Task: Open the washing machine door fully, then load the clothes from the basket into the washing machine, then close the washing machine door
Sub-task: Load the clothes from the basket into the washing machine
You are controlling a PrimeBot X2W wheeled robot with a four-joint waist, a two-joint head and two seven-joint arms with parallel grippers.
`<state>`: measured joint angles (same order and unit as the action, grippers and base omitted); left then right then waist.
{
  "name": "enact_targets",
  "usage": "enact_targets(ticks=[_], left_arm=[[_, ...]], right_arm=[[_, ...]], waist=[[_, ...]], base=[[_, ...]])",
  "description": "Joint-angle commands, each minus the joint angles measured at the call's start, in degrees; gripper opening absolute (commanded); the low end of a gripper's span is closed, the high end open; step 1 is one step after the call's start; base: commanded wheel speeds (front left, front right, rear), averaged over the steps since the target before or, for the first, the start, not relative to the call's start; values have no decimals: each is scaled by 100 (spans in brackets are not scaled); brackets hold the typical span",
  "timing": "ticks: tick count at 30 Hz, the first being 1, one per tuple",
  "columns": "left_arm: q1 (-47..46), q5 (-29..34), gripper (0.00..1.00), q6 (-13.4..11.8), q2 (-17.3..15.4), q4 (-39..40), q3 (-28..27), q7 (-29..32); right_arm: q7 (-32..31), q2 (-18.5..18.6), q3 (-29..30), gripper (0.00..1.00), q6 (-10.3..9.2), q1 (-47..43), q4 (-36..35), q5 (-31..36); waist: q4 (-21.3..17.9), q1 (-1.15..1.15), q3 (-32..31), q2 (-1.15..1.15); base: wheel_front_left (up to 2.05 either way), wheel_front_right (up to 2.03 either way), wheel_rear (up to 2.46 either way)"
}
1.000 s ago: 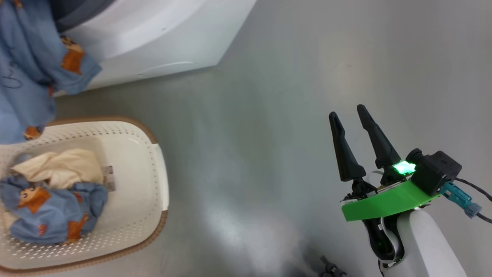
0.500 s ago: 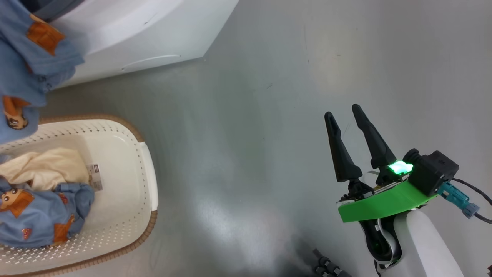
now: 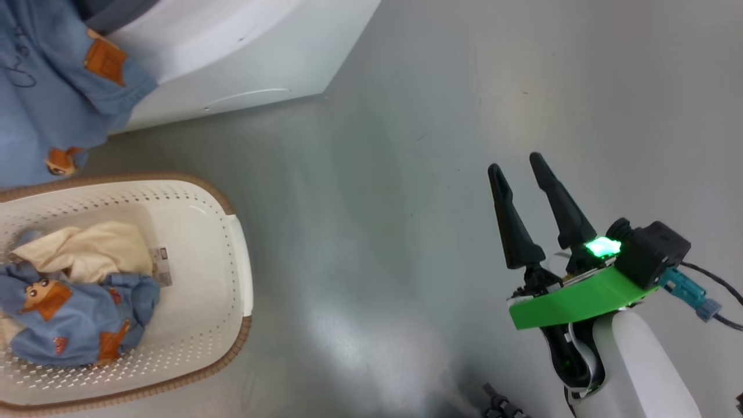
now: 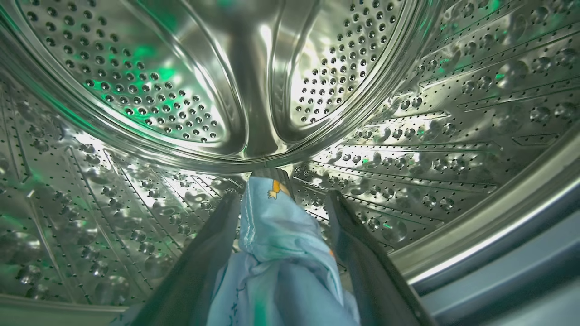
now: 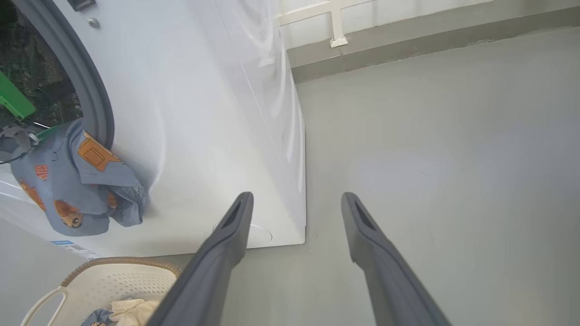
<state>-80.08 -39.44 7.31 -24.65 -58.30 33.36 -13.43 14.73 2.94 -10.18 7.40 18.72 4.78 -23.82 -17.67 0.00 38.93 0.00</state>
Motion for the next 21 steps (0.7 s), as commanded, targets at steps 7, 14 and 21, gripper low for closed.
enact_targets(ticks=[7, 14, 21], left_arm=[[347, -144, 100, 17, -334, 557, 204, -140], [921, -143, 100, 17, -522, 1320, -70, -154], [1973, 23, 100, -71, -587, 2309, -633, -156]], right_arm=[[27, -6, -10, 100, 9, -22, -73, 30], [27, -6, 72, 100, 9, -45, -50, 72], [27, -6, 139, 100, 9, -97, 5, 109]], waist=[[151, 0, -164, 0], [332, 0, -328, 0], [498, 0, -498, 0]], base=[[0, 0, 0], [0, 0, 0], [0, 0, 0]])
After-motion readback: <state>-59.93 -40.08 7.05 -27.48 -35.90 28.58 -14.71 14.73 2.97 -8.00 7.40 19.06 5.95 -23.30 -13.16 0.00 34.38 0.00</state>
